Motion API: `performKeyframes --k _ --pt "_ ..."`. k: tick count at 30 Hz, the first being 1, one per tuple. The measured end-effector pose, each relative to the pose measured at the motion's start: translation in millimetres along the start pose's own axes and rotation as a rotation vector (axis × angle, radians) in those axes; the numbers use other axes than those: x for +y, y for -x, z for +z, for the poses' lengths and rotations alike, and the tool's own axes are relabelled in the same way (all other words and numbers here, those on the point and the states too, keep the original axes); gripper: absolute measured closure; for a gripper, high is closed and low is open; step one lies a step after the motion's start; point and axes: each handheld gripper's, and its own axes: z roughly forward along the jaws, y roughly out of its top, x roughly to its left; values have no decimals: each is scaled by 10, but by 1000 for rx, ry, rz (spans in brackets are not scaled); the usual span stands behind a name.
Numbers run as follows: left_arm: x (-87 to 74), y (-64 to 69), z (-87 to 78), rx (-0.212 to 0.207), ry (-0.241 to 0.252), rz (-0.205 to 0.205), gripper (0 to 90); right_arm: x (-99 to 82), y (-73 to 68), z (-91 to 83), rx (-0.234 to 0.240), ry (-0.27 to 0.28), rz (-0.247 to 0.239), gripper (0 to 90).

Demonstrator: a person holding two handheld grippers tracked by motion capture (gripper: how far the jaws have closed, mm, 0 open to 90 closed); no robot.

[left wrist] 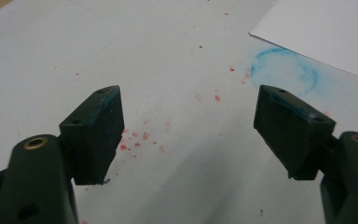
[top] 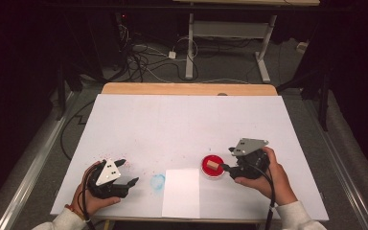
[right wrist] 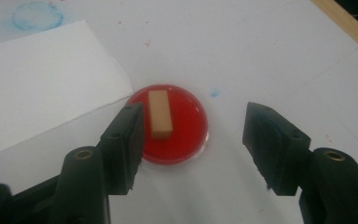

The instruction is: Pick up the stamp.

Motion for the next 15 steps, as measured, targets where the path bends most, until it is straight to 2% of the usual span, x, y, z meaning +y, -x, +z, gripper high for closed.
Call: performKeyframes --k 3,7,15 --pt "-13 -3 0 0 -5 -4 234 105 0 169 52 -43 -18 463" --pt "-23 -5 -10 1 -5 -4 234 172 -25 327 95 -93 -40 516" --pt "-64 -7 -43 4 -12 -12 234 235 -64 476 107 -146 -53 595"
